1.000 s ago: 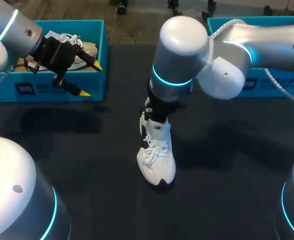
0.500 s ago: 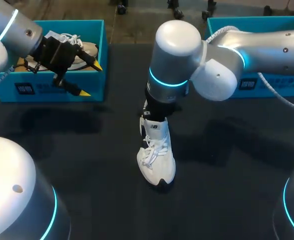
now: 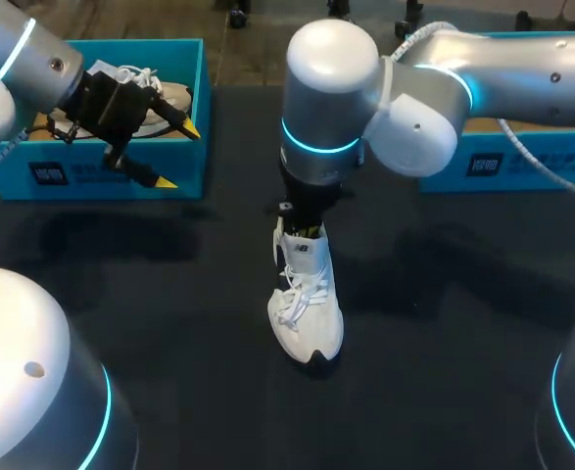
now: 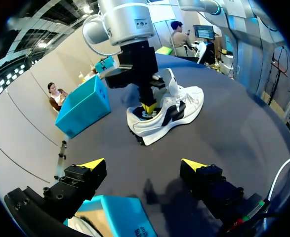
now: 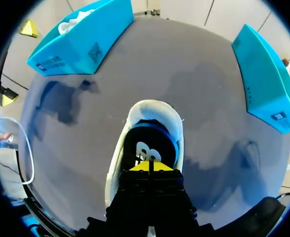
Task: Take the shoe out of the shoebox, open the shoe tongue, remove and reinsert the insole, then place the shoe into the shoebox
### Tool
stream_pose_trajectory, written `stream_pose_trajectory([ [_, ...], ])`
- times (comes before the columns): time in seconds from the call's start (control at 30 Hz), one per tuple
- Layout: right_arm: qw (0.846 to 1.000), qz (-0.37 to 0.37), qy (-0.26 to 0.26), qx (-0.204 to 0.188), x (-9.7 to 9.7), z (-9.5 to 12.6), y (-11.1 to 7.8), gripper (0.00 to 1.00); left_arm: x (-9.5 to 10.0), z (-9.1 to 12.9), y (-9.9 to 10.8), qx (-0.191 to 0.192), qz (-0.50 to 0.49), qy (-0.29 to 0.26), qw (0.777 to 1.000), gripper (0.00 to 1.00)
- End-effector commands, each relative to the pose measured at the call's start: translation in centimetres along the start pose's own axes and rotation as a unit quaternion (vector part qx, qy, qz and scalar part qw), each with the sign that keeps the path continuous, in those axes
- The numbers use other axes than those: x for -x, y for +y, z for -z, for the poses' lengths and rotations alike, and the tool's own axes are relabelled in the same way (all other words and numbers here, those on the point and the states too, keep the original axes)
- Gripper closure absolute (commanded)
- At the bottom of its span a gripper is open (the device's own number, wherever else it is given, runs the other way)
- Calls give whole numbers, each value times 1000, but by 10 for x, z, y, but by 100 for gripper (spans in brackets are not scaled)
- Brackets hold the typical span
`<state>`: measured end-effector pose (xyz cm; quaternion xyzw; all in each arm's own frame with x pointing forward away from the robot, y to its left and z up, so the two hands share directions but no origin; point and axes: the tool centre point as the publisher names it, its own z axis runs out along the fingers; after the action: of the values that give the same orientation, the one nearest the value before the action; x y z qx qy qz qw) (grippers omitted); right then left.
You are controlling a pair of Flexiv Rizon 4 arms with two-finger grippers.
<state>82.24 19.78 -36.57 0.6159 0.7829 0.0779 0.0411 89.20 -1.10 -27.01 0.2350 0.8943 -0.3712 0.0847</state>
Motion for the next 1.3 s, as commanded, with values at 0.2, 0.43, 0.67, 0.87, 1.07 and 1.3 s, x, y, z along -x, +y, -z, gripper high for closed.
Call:
stream_pose_trajectory([
  [0.2,1000,3,21,-19,-4,-26,4,100,-1,0,-1,2,0,0,1000,0],
  [0.43,1000,-7,4,-10,-1,-6,0,100,-1,0,-1,2,0,0,1000,0],
  [0.67,1000,1,2,17,-2,-5,17,100,-1,0,-1,2,0,0,1000,0],
  [0.87,1000,2,6,29,-6,-19,30,100,-1,0,-1,2,0,0,1000,0],
  [1.07,999,-9,7,37,-7,-38,36,100,-1,0,-1,2,0,0,1000,0],
  [1.3,1000,-18,6,22,-11,-59,30,100,-1,0,-1,2,0,0,1000,0],
])
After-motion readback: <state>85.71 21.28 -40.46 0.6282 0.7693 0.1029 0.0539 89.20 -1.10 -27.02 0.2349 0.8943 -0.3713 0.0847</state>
